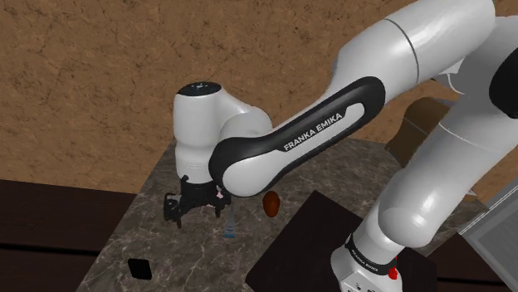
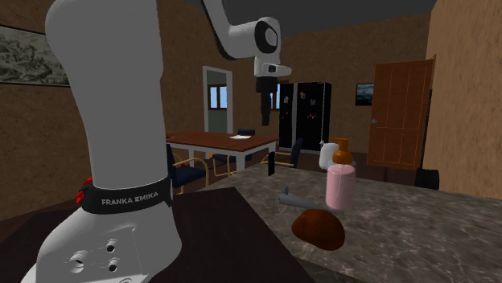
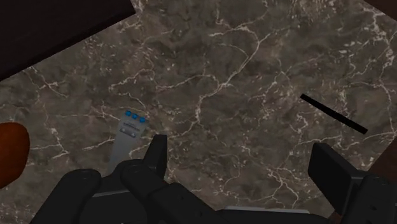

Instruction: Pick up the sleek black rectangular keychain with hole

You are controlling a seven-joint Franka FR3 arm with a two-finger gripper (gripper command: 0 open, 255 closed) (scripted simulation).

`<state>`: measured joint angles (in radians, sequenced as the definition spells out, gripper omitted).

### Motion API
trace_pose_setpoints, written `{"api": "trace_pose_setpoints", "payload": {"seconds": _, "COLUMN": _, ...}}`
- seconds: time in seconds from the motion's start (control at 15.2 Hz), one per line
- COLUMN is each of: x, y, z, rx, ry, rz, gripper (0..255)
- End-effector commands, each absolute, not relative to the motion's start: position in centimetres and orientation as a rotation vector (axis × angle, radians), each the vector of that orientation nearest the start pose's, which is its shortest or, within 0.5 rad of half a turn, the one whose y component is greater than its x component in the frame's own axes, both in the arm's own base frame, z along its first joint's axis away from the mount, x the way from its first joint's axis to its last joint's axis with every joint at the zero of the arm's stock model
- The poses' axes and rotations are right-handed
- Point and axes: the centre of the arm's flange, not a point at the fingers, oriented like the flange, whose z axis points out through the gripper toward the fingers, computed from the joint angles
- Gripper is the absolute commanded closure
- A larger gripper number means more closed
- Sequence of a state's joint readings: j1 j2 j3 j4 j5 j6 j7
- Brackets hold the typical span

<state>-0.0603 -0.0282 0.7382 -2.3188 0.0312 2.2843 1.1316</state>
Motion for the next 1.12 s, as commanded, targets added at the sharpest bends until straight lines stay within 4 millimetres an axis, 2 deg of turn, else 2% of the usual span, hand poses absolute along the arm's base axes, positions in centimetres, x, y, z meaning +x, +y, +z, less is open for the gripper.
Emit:
{"api": "trace_pose_setpoints", "payload": {"seconds": 0.0, "x": 40.2, "y": 33.7, "z": 33.3, "rx": -3.046, "ry": 0.779, "rz": 0.012, "gripper": 0}}
{"api": "trace_pose_setpoints", "payload": {"seconds": 0.73, "x": 47.0, "y": 43.4, "z": 25.4, "rx": -2.976, "ry": 0.966, "rz": -0.013, "gripper": 0}}
{"api": "trace_pose_setpoints", "payload": {"seconds": 0.79, "x": 47.5, "y": 44.0, "z": 24.9, "rx": -2.971, "ry": 0.978, "rz": -0.015, "gripper": 0}}
{"api": "trace_pose_setpoints", "payload": {"seconds": 1.06, "x": 47.5, "y": 44.0, "z": 22.7, "rx": -2.971, "ry": 0.978, "rz": -0.015, "gripper": 0}}
